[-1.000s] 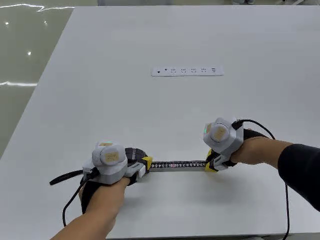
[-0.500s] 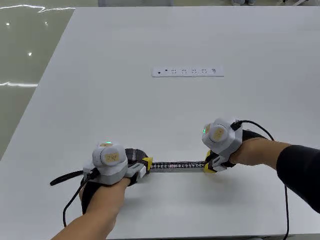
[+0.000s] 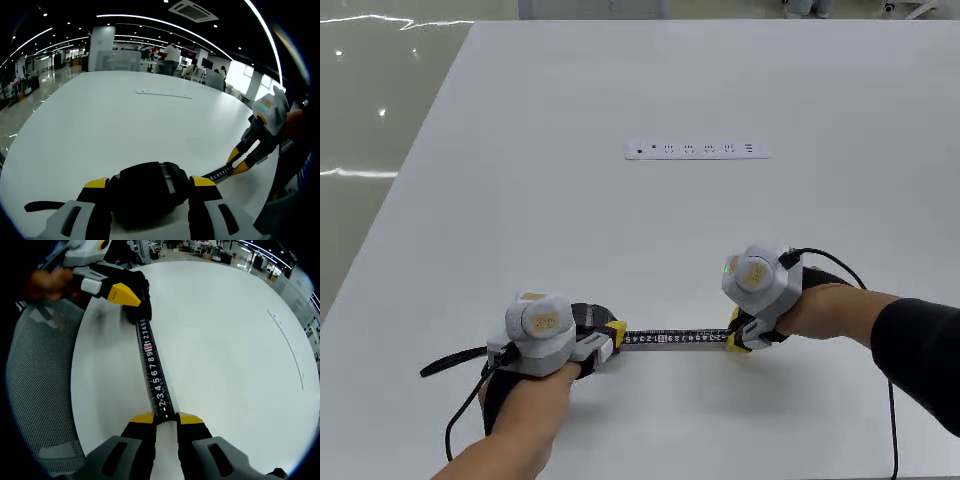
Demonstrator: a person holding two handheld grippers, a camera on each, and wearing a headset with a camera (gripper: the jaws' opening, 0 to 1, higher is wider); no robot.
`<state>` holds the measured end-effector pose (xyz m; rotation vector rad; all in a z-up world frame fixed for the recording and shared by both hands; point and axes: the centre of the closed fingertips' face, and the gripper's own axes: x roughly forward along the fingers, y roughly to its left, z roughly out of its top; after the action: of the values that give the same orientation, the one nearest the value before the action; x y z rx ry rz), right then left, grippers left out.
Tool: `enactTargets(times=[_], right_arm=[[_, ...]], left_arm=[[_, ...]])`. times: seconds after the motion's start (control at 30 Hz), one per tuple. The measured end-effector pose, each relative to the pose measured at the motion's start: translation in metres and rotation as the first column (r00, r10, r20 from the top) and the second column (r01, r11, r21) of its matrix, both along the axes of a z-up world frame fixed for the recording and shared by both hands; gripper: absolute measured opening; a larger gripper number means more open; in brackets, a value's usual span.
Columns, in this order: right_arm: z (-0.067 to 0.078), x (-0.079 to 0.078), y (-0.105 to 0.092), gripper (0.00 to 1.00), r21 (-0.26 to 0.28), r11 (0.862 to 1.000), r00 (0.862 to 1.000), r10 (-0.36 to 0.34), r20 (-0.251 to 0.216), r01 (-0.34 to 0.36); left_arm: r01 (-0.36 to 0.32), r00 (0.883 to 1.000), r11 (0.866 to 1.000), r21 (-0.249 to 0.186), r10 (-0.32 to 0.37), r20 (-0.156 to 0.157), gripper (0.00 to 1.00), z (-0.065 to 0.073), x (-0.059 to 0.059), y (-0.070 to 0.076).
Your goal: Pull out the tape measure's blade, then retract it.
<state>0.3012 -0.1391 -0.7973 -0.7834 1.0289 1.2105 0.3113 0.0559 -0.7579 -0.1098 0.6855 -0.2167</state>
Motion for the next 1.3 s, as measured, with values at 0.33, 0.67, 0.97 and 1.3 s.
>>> enactTargets(times=[0.33,0.67,0.97,1.3], right_arm=[[-0.001,0.0,0.003,0.11,0.008,1.0,1.0,-0.001,-0.004,0.001],[0.0,-0.001,0.006,0.11,0.015,1.0,1.0,-0.006,0.003,0.006],[0.0,-0.001,0.009,0.11,0.026,1.0,1.0,-0.012,-0.002,0.012],[0.0,-0.001,0.012,0.11,0.034,0.999,1.0,-0.004,-0.011,0.004]], left_arm=[[0.001,1.0,1.0,-0.005,-0.001,-0.001,0.58,0.0,0.0,0.0],[0.001,1.0,1.0,-0.005,-0.001,-0.002,0.58,0.0,-0.001,0.0],[0.001,1.0,1.0,-0.006,-0.001,0.001,0.58,0.0,-0.001,0.001],[0.0,1.0,1.0,-0.007,0.0,-0.004,0.58,0.0,0.0,0.0]])
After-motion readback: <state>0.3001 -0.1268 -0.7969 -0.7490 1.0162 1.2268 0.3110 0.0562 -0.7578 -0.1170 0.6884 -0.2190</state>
